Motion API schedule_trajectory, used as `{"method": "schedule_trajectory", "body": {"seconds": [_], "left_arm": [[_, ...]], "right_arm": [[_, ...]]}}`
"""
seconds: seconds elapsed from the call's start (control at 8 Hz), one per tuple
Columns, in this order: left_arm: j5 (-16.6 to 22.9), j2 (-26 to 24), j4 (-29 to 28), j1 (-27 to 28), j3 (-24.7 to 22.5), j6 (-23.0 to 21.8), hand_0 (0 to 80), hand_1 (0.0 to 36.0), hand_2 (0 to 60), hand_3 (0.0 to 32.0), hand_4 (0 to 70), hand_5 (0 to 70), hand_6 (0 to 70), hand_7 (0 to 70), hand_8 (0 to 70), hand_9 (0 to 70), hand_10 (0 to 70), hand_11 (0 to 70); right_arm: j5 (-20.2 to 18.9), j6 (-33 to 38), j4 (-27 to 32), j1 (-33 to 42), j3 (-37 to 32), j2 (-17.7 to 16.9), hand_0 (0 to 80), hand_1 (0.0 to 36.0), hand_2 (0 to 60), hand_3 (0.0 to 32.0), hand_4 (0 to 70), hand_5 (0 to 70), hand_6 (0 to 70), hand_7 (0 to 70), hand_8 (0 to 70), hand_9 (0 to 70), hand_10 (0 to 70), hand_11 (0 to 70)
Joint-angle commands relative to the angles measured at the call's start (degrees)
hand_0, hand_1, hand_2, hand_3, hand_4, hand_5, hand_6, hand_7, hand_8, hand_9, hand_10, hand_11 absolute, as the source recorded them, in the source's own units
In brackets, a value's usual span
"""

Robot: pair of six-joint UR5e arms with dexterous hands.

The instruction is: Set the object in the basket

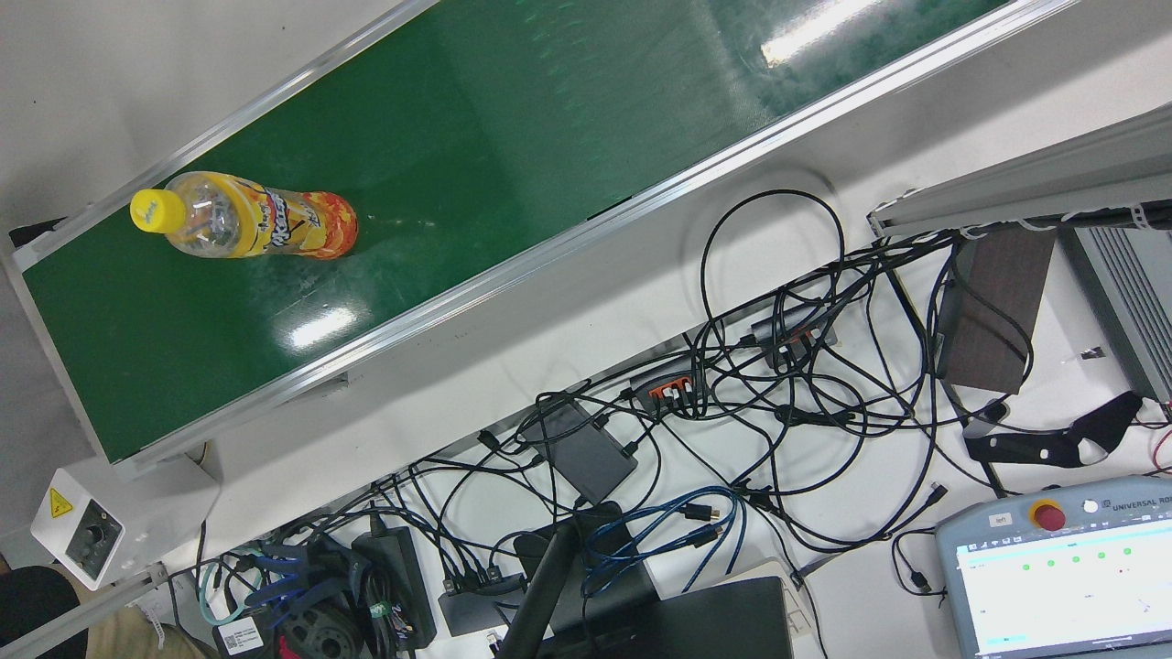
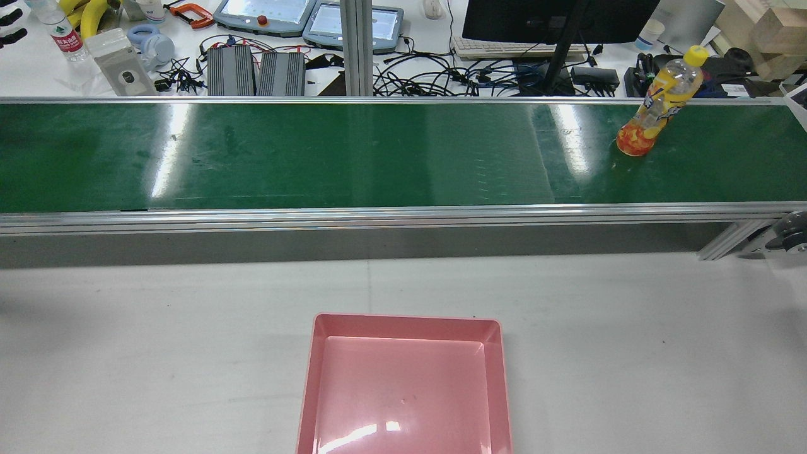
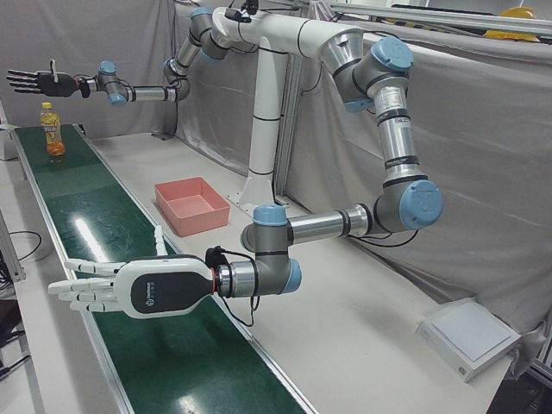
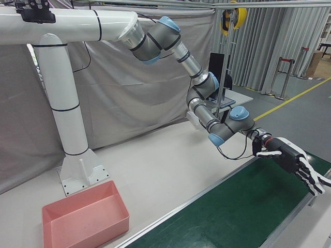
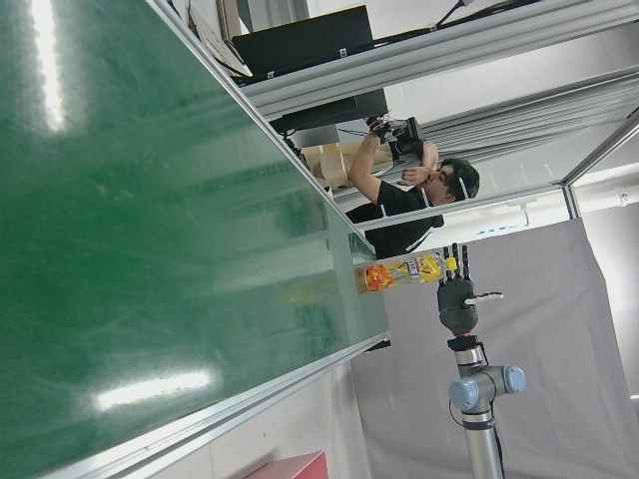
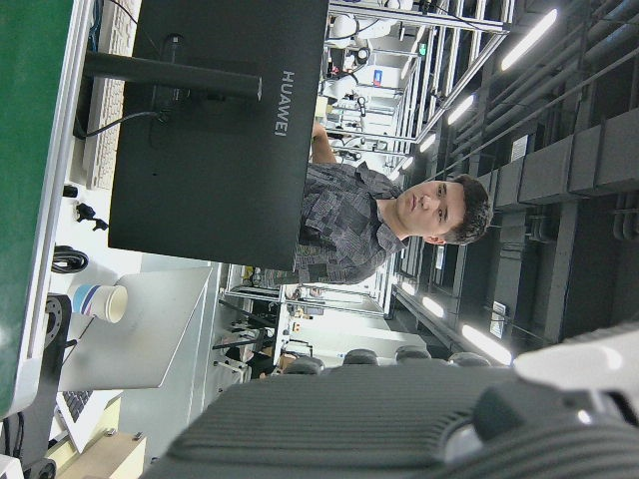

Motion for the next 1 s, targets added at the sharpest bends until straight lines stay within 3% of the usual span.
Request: {"method": "schedule_trajectory", "body": {"seconds": [0.0, 0.88], "left_arm": [[0.0, 0.0, 0.0, 0.0, -0.3, 0.0, 50.0, 10.0, 0.0, 0.0, 18.3, 12.9, 0.0, 0.0, 6.8, 11.2, 7.4, 12.0], [0.1, 0.0, 0.0, 0.0, -0.3, 0.0, 49.9, 9.8, 0.0, 0.0, 18.5, 13.1, 0.0, 0.0, 7.1, 11.4, 7.3, 11.7]], "right_arm": [[0.0, 0.0, 0.0, 0.0, 0.0, -0.1, 0.0, 0.0, 0.0, 0.0, 0.0, 0.0, 0.0, 0.0, 0.0, 0.0, 0.0, 0.0], [0.0, 0.0, 0.0, 0.0, 0.0, -0.1, 0.0, 0.0, 0.0, 0.0, 0.0, 0.0, 0.0, 0.0, 0.0, 0.0, 0.0, 0.0]]}}
